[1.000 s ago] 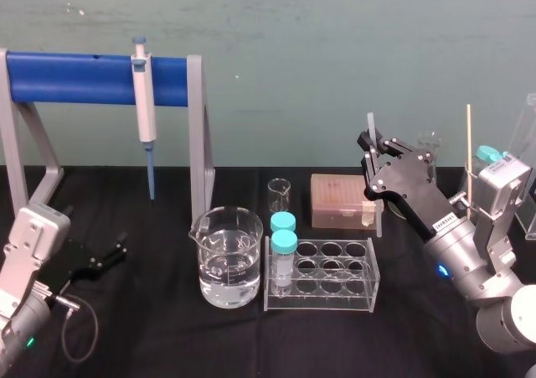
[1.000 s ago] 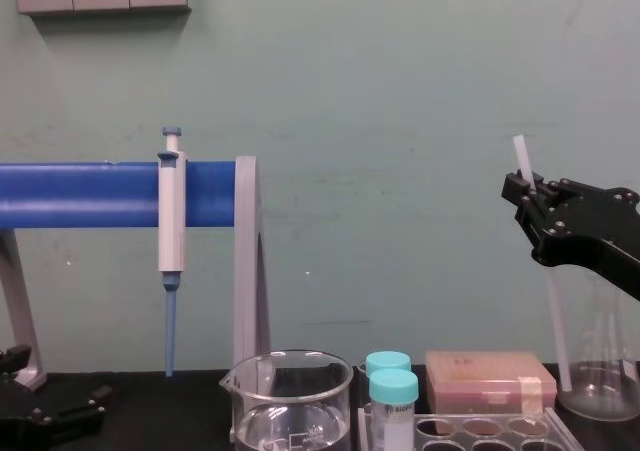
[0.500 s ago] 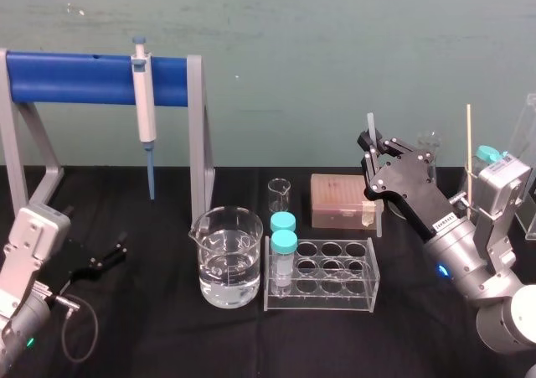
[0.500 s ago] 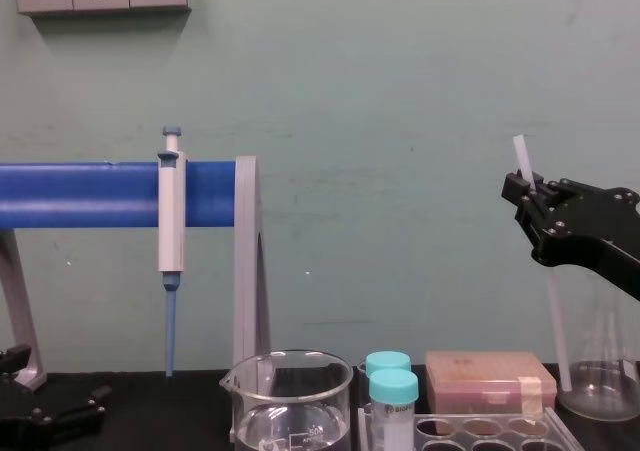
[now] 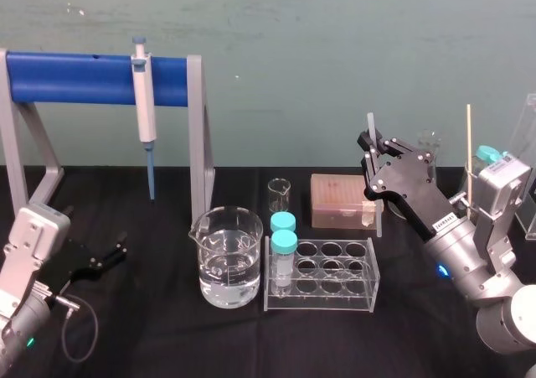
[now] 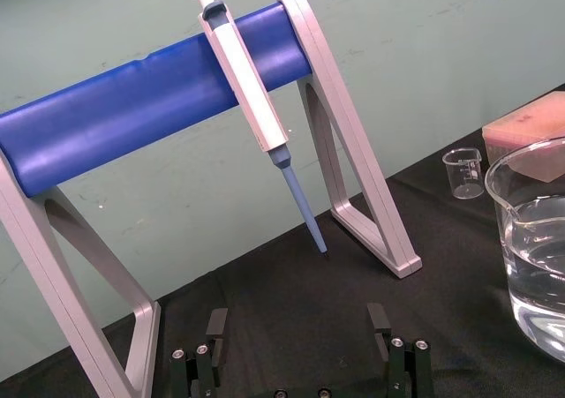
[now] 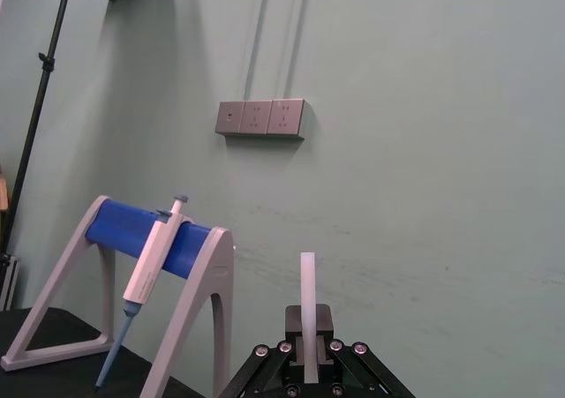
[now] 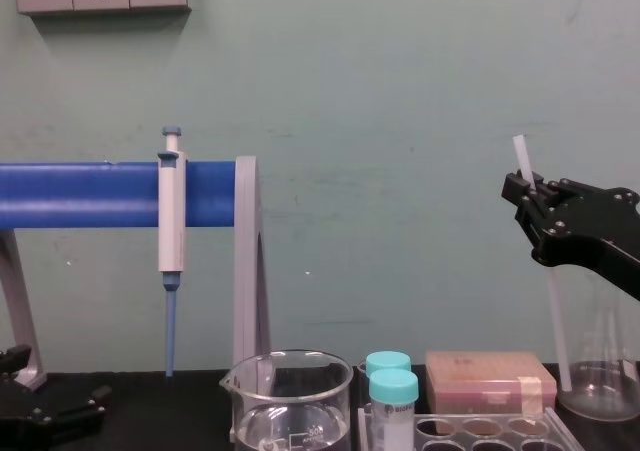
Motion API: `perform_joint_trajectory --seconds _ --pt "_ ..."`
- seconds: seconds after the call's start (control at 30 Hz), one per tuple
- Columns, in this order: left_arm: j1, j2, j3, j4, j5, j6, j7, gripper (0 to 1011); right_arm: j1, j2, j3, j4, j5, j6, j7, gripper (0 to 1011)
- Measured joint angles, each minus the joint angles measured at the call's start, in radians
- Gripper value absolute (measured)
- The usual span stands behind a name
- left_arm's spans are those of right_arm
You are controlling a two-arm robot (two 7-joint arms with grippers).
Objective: Pick up the stirring rod with one hand, then place it down.
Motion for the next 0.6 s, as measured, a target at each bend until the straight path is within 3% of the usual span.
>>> perform_joint_trajectory --seconds 0.6 --pt "0.0 0.0 0.0 0.0 0.0 0.0 0.0 1000 -0.004 -0.008 0.004 -0.004 0.004 0.016 0.037 72"
